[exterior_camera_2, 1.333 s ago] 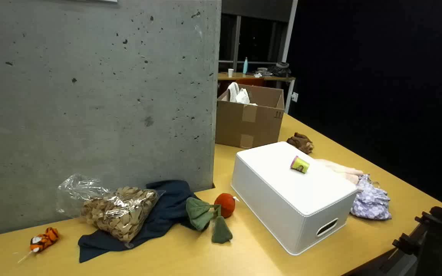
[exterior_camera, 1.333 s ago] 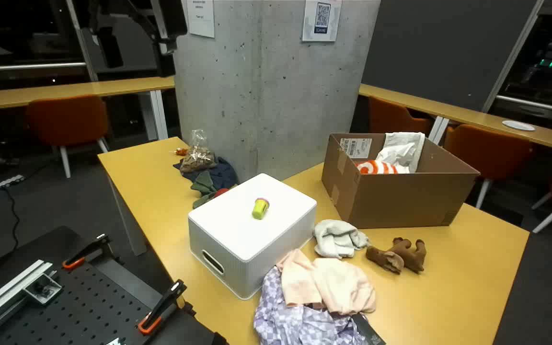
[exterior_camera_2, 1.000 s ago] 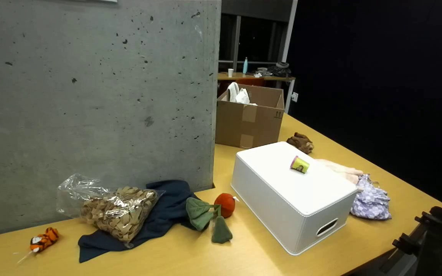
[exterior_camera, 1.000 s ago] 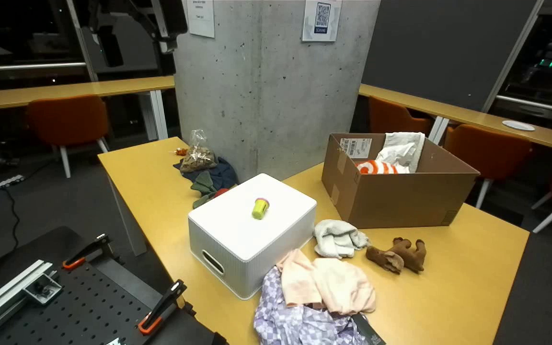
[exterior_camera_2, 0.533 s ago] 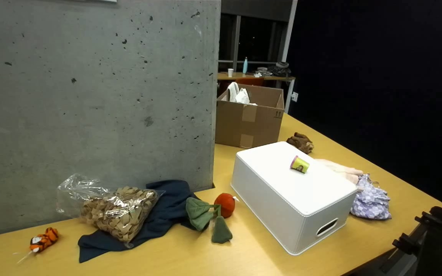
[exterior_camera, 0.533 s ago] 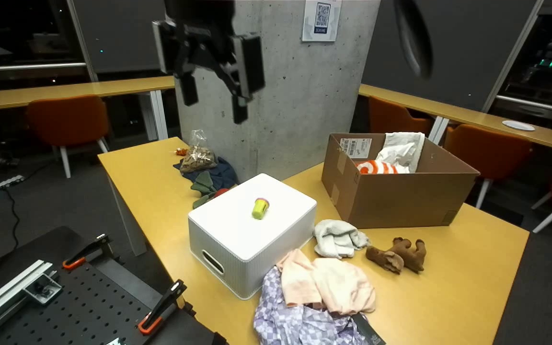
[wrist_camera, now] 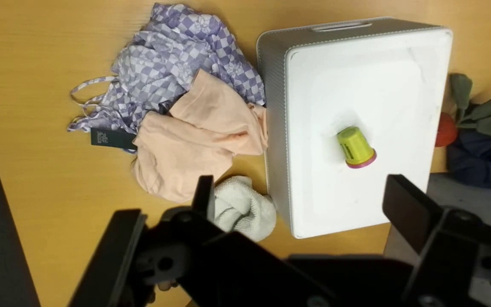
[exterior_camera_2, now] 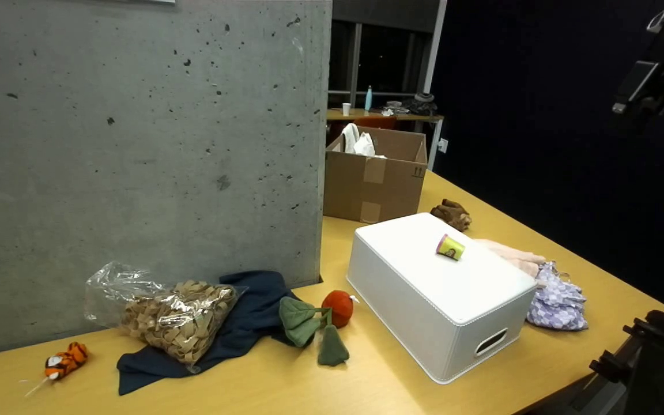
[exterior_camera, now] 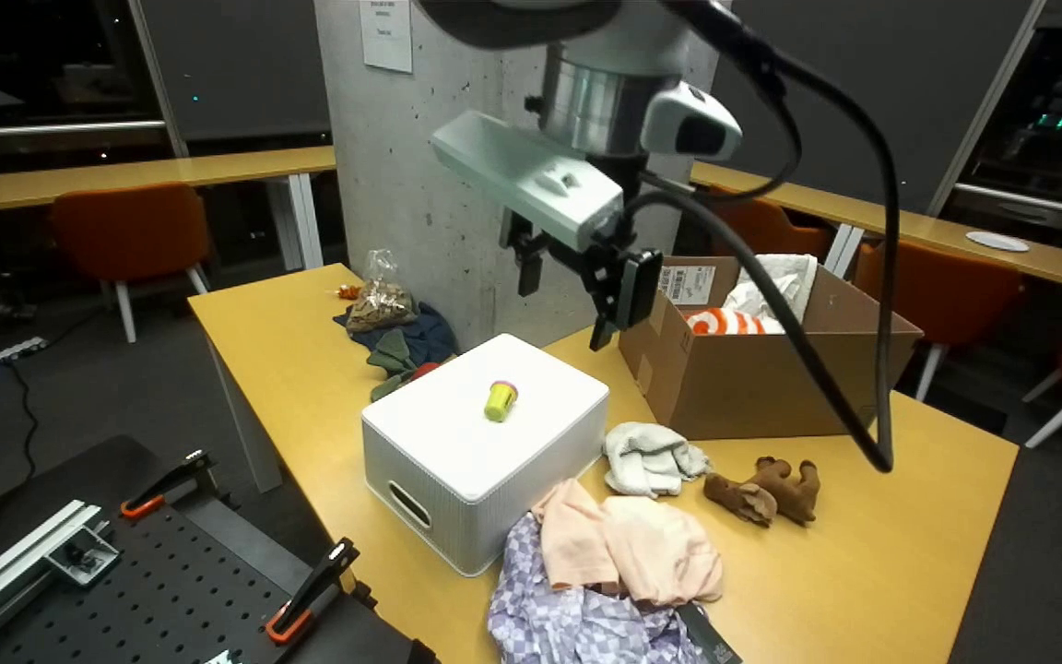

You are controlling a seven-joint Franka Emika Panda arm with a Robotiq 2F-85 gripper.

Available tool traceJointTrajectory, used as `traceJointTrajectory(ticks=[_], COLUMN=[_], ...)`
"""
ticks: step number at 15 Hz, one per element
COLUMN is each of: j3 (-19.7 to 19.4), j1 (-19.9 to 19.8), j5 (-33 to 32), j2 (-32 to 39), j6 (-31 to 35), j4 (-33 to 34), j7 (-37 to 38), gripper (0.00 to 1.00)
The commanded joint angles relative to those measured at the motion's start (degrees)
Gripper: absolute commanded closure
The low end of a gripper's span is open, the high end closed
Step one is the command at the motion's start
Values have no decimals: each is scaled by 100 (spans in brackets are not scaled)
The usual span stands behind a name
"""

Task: Cover the yellow container with the pink shirt and pick it up, place the yellow container back on the tub and the tshirt back

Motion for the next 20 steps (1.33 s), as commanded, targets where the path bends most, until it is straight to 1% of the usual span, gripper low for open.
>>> traceJointTrajectory(ticks=[1,5,9,12,15,16,17,20], j3=[459,866,1249,1449,1502,1500,1378,1356], j1=[-606,-1111,-1422,-1446,-1409,-1381,-1320,-1350], j5=[357,231,222,148,50,9,75,70], j2=[1457,2727,3932,4756,5470,5696,5939,6536], j6=[-301,-350,-264,-158,-80,-58,-113,-199], j4=[1386,2555,3662,4484,5303,5580,5915,6748], j7=[340,1007,1462,1798,2194,2351,2428,2764], gripper=[0,0,0,0,0,0,0,0])
